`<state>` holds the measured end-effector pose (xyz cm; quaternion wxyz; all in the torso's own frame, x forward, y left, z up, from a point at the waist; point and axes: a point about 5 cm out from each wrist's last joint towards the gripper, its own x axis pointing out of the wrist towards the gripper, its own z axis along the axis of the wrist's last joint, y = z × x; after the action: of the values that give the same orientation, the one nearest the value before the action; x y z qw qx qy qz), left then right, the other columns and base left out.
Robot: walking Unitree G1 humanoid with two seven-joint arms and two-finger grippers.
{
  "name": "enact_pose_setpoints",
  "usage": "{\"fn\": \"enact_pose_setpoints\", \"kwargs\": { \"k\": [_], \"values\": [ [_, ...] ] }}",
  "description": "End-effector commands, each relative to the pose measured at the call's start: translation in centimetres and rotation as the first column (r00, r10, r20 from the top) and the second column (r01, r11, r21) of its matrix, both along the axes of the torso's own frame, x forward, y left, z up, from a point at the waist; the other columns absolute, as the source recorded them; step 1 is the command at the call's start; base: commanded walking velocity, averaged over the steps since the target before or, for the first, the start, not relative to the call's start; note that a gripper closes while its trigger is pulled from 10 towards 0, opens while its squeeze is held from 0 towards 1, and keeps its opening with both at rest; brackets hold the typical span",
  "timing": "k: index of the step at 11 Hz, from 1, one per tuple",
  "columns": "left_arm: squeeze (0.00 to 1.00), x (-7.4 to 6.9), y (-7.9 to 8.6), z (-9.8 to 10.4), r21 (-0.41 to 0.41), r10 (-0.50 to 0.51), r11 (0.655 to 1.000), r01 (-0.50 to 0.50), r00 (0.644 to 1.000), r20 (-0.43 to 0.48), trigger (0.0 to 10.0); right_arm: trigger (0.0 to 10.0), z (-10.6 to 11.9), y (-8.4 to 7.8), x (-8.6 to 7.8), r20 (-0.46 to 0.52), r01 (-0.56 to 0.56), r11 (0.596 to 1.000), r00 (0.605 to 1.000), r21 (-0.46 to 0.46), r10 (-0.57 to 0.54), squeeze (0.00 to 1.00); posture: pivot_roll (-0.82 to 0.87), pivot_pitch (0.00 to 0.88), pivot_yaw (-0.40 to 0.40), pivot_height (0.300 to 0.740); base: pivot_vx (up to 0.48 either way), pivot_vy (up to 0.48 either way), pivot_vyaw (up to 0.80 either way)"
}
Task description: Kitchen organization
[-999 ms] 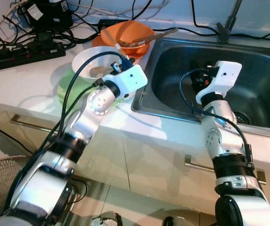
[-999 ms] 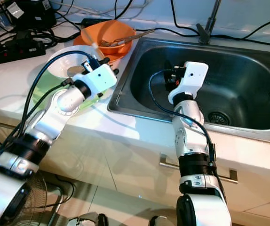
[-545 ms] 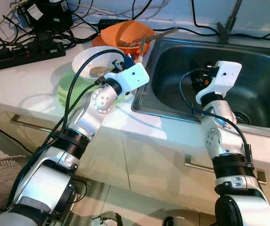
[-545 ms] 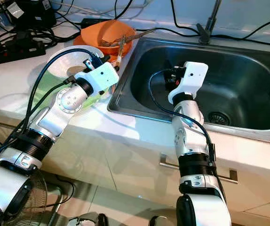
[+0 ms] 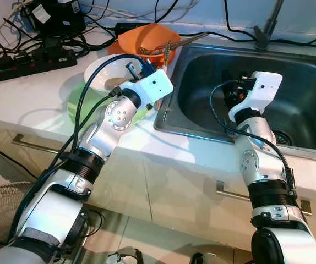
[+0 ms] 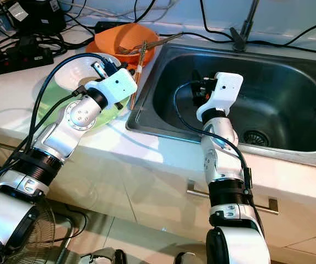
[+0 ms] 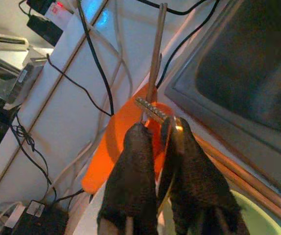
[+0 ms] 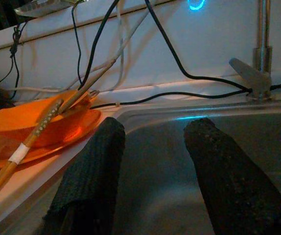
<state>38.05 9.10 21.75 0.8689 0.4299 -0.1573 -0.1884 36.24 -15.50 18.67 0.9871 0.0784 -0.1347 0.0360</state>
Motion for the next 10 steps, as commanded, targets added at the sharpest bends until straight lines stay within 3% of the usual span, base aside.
{"fn": "enact_pose_setpoints", "kwargs": {
  "k": [1,8,10],
  "values": [
    [0.0,0.2,-0.1,0.6,0.014,0.001,1.0,-0.001,1.0,0.022,0.0,10.0,0.2,0.1,0.1,0.007,-0.002,1.0,1.0,0.014,0.002,0.0,0.11,0.065,0.043,0.74,0.0,0.0,0.0],
    [0.0,0.0,-0.5,2.2,0.037,-0.014,0.999,0.011,0.996,0.088,0.0,10.0,0.2,0.1,0.2,0.003,-0.005,1.0,1.0,0.019,0.005,0.0,0.11,0.07,0.043,0.74,0.0,0.0,0.0],
    [0.0,-0.7,-1.1,4.0,0.042,-0.042,0.999,0.034,0.981,0.19,0.0,10.0,0.1,0.2,0.2,0.003,-0.007,1.0,1.0,0.02,0.007,0.0,0.11,0.056,0.045,0.74,0.0,0.0,0.0]
  ]
}}
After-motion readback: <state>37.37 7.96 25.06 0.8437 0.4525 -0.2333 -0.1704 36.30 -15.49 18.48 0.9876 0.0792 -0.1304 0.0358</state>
